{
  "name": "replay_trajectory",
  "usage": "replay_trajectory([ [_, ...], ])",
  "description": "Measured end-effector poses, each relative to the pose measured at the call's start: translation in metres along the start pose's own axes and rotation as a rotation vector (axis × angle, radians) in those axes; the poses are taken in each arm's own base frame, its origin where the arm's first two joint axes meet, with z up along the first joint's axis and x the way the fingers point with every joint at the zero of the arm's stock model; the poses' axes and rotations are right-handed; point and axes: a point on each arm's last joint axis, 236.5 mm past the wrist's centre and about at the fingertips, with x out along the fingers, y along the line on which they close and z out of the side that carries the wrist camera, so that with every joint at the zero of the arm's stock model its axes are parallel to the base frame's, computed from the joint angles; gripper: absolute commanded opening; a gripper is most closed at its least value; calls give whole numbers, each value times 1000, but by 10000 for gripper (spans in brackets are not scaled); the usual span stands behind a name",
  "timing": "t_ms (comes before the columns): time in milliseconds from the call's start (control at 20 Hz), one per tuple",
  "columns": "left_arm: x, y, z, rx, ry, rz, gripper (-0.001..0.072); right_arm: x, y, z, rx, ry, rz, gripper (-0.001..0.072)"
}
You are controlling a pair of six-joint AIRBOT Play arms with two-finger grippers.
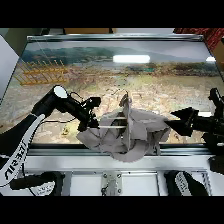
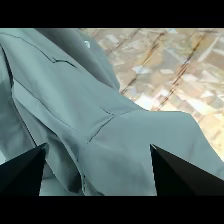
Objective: Fold the clothes and pants, and hang the long-sleeved shirts on hangers.
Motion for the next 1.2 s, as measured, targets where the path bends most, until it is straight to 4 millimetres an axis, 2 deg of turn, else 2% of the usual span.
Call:
replay_trajectory([
  [350,0,0,0,0,0,0,12,24,15,-26,-2,-14,224,707],
  [550,0,0,0,0,1,0,12,40,21,-22,-10,-46,297,706],
  [900,0,0,-2,-1,8,0,12,62,29,-18,-38,-47,328,707],
  [1200,0,0,-4,-1,14,-1,12,70,32,-19,-54,-32,331,707],
])
